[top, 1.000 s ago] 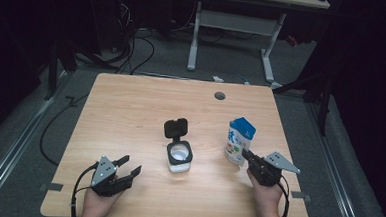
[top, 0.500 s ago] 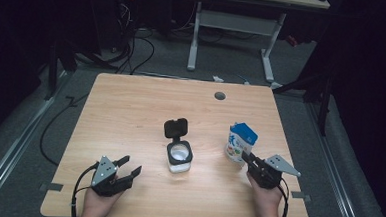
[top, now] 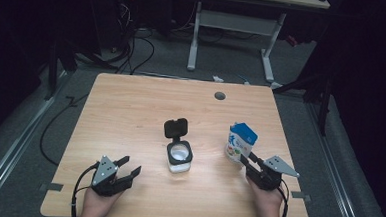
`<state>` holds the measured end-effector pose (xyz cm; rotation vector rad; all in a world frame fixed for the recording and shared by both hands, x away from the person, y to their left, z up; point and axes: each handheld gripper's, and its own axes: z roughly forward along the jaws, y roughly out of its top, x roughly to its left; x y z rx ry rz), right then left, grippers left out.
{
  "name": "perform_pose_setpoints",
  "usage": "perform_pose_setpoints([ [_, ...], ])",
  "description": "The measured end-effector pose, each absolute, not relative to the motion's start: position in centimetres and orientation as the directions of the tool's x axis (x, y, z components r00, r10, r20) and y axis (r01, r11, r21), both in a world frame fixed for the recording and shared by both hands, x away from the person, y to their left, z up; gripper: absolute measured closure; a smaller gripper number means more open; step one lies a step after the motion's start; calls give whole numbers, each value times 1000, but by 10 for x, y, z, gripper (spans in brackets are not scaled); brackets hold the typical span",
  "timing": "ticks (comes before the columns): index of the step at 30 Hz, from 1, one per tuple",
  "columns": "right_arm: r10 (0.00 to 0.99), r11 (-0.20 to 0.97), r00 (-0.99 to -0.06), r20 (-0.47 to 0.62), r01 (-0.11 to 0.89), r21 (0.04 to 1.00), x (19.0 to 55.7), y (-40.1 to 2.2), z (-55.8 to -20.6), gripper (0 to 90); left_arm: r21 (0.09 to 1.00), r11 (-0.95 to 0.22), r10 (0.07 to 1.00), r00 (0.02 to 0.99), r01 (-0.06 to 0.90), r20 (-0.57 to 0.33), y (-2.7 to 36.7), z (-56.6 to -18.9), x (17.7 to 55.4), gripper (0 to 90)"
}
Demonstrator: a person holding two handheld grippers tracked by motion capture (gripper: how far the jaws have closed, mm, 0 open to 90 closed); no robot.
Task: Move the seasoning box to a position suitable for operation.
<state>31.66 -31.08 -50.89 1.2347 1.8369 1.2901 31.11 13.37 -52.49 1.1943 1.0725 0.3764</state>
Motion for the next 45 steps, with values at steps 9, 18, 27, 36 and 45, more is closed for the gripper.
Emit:
perform_pose_setpoints([
  [9,917,114,-395,49,378,919,305,-313,-509,600,889,353,753,475,292,-455,129,-526,316,423],
  [18,925,106,-376,52,389,915,292,-316,-512,565,870,372,747,452,323,-487,126,-528,324,420],
  [27,925,124,-378,39,397,910,277,-315,-515,569,883,336,768,447,329,-459,119,-530,326,421],
  [36,912,156,-410,29,410,898,264,-304,-513,586,884,341,776,435,319,-456,115,-531,329,450],
  [45,906,177,-423,21,424,888,266,-291,-516,634,880,335,769,442,337,-462,112,-534,328,512],
])
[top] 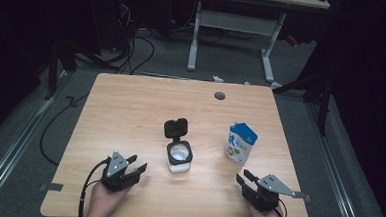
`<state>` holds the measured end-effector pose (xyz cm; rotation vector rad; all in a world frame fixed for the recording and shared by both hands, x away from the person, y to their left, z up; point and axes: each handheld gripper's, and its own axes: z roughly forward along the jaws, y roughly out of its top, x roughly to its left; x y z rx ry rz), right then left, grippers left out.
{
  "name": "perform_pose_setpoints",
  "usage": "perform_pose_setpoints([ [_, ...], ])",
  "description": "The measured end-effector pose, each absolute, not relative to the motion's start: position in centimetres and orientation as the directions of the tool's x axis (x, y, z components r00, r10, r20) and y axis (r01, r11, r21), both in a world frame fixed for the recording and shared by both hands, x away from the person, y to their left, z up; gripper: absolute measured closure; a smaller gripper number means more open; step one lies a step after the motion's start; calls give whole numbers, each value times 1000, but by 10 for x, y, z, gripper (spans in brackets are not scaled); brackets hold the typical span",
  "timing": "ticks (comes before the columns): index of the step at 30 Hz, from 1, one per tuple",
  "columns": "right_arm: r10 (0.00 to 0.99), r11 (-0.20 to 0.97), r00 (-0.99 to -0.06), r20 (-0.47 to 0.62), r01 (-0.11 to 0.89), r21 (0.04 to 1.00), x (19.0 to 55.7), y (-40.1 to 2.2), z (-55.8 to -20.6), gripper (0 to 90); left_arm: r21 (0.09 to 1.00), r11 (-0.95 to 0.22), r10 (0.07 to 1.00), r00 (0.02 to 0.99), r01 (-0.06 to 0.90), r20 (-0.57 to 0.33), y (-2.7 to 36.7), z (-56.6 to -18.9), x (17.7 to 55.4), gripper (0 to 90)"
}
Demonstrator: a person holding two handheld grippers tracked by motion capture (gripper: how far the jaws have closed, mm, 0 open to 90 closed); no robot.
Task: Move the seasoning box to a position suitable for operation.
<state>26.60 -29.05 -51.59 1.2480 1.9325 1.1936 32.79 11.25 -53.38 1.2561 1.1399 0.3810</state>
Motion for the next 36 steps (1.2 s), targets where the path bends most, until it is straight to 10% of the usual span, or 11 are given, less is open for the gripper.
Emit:
perform_pose_setpoints([
  [18,840,255,-542,-5,387,886,294,-243,-515,633,861,364,742,447,356,-499,102,-528,325,543],
  [36,834,249,-552,12,395,884,300,-233,-518,709,855,326,729,468,404,-499,51,-531,331,869],
])
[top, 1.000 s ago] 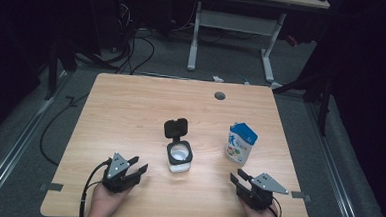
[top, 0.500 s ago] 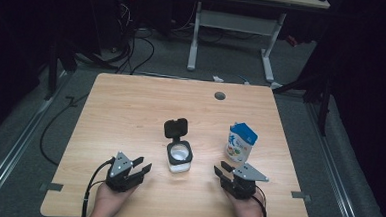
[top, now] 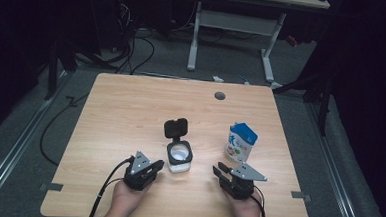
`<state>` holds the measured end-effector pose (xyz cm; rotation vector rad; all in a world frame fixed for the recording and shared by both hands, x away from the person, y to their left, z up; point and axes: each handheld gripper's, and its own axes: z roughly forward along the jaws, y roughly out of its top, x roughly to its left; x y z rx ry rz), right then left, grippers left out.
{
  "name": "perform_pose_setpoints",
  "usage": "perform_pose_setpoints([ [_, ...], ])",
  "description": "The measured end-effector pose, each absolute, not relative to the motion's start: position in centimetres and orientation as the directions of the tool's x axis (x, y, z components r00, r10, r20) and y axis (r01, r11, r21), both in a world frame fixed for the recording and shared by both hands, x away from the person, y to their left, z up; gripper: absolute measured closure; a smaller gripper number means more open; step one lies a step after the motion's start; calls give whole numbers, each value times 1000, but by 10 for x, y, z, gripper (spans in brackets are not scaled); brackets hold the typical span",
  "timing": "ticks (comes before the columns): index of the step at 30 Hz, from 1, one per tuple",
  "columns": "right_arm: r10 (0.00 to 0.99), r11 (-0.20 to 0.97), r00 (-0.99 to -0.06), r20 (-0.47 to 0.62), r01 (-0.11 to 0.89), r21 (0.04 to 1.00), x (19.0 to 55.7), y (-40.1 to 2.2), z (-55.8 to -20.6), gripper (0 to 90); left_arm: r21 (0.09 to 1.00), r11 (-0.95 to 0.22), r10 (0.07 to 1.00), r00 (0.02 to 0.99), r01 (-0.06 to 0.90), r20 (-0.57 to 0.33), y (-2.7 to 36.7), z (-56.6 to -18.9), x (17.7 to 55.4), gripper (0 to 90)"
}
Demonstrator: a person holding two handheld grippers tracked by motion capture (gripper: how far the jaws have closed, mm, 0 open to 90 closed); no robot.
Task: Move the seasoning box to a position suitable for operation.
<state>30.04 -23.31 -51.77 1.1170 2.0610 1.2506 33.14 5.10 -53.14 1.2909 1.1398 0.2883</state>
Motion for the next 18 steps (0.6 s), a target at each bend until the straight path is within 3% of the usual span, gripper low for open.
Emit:
perform_pose_setpoints([
  [18,829,267,-560,-7,384,884,300,-229,-517,705,857,302,728,479,418,-491,41,-533,331,900],
])
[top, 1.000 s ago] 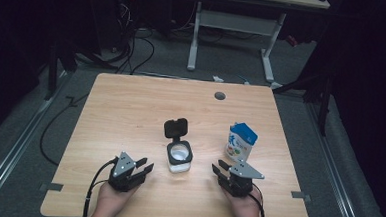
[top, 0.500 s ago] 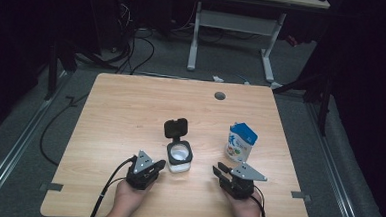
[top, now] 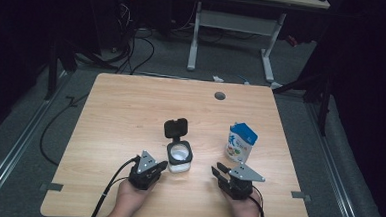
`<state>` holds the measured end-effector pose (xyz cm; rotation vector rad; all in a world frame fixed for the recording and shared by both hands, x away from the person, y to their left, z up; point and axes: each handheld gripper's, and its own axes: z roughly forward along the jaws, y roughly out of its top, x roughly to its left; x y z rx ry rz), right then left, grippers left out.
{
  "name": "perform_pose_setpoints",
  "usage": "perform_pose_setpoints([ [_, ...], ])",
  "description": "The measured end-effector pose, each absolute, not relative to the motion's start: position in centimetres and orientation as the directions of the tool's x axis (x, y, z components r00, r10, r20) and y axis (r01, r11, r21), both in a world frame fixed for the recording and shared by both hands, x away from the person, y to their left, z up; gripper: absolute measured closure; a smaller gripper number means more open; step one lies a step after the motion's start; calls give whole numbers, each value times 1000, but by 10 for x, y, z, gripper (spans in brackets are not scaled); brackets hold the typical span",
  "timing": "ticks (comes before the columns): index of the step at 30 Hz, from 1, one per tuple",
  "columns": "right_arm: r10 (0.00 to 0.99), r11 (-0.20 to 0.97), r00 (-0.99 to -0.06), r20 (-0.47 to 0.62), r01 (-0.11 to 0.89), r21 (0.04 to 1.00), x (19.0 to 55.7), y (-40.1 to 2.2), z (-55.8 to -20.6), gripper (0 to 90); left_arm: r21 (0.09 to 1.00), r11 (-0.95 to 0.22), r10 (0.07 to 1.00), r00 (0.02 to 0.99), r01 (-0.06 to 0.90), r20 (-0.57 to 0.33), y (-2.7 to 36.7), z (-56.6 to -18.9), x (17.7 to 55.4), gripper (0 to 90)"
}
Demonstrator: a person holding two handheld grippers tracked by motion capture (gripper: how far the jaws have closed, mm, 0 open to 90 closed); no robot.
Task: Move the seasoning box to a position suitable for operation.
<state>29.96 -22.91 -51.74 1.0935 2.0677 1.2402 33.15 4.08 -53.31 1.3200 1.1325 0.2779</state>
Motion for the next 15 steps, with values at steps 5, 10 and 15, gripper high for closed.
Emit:
perform_pose_setpoints([
  [5,833,264,-553,-6,388,883,300,-230,-517,692,857,295,731,478,421,-487,40,-533,331,900],
  [10,837,260,-548,-8,384,886,300,-231,-517,686,856,296,726,482,424,-490,38,-533,329,900],
  [15,838,259,-545,-9,384,886,299,-232,-517,683,857,291,720,493,425,-489,33,-532,325,900],
])
